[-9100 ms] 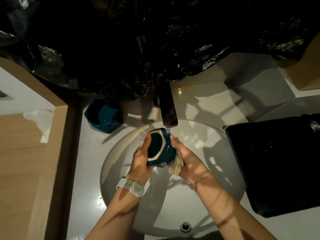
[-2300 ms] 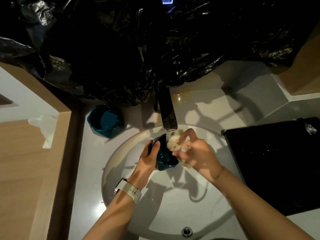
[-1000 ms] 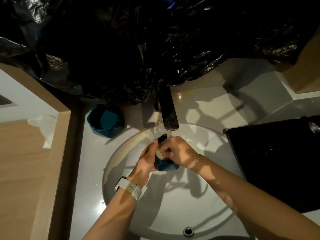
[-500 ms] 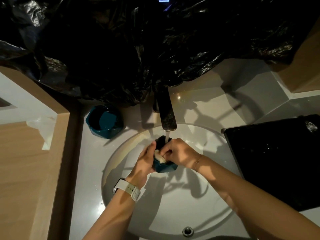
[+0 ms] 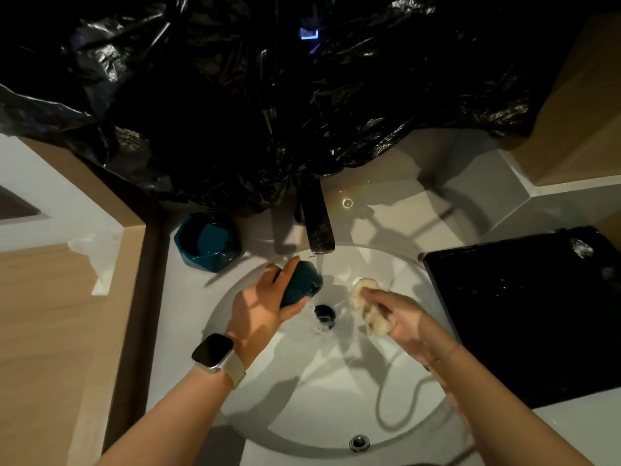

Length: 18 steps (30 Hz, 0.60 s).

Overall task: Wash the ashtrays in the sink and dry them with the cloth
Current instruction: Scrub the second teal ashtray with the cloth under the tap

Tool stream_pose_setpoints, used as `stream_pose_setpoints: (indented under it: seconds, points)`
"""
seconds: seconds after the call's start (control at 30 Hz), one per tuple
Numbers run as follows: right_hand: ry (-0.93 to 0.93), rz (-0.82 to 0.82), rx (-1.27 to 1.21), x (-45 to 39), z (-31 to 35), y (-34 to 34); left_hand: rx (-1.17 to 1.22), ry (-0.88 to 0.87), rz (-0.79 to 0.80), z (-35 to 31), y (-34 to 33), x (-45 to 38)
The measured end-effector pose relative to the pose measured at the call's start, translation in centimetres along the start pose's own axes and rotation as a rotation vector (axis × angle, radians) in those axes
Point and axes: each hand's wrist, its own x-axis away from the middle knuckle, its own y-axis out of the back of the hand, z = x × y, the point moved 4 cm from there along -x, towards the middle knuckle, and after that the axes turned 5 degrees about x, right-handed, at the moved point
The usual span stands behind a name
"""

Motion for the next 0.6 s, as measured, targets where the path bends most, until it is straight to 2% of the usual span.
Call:
stream_pose_setpoints:
  seconds: [0.1,0.23,0.33,0.4,0.47,0.53,0.6]
  points:
    - [0.048,-0.159,0.284,0.7,0.8,0.8,-0.226,-0.149,-0.062,-0.4,0.9,-0.1]
    - [0.276,-0.164,0.363,1.8,2.3,0.2,-0.381,-0.262,-0.103,-0.9,2.1,0.2]
    - [0.415,-0.246,0.613,3.1,3.3,0.4,-0.398,-0.249,-0.082,-1.5,3.0,0.8]
    - [0.524,-0.306,0.863,3.6,4.0,1.2,-0.365,-0.179,-0.044,-1.8,3.4,1.6]
    - [0.619,-0.304,1.101,4.3,4.8,1.7,-0.237,-0.036,0.001,-3.1,4.3,2.1]
    - [0.621,-0.296,1.178,5.2,5.6,2.1,-0.033,0.204,0.037,-4.6,4.8,2.5]
    - [0.636,-0.331,1.136,6.1,6.2,3.1,0.206,0.413,0.041,-6.0,4.3,2.7]
